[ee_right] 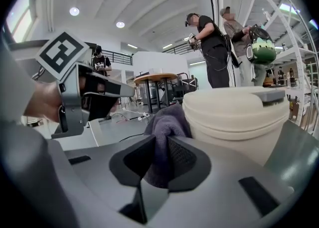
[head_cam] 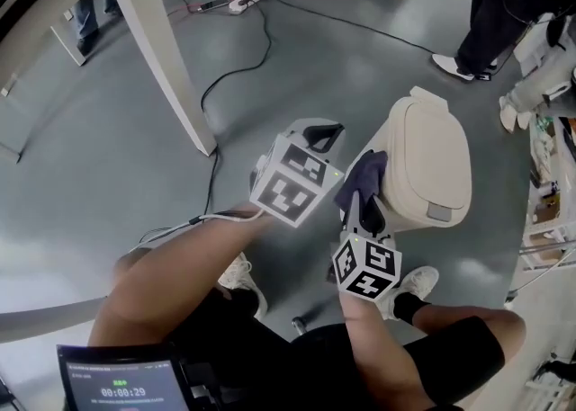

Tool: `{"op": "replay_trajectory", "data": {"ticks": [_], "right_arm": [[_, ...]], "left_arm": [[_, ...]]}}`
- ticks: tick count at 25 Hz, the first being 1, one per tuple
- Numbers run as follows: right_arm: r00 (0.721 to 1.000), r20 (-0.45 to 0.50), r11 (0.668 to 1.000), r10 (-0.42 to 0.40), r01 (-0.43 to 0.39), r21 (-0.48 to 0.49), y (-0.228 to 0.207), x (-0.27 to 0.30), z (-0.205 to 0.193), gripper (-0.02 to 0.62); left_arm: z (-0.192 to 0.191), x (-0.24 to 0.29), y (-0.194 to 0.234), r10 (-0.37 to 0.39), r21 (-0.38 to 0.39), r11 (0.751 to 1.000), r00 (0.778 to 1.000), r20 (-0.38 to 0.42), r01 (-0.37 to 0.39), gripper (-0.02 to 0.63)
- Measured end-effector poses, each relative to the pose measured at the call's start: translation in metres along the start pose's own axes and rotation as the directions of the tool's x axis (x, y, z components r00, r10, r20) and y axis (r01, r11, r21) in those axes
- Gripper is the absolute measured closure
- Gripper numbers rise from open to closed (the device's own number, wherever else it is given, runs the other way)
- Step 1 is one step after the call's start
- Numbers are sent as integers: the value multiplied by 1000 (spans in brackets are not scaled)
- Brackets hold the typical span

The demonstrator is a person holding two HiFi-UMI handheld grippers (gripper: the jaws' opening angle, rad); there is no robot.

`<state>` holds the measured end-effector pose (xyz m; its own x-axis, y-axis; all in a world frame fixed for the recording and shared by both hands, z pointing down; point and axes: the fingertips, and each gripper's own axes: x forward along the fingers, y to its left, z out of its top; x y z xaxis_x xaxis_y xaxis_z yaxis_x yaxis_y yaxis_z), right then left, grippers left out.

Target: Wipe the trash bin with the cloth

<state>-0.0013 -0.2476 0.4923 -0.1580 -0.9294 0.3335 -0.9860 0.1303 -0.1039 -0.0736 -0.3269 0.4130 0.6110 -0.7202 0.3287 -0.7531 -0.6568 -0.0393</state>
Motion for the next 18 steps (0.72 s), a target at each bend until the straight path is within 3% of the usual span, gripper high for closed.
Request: {"op": "replay_trajectory", "data": {"ticks": [18], "right_arm": [[982,-149,988,-118,132,84,-40,22,-81,526]], "left_arm": [[-50,2,-9,-40,-15,999,991,-124,38,606]]}}
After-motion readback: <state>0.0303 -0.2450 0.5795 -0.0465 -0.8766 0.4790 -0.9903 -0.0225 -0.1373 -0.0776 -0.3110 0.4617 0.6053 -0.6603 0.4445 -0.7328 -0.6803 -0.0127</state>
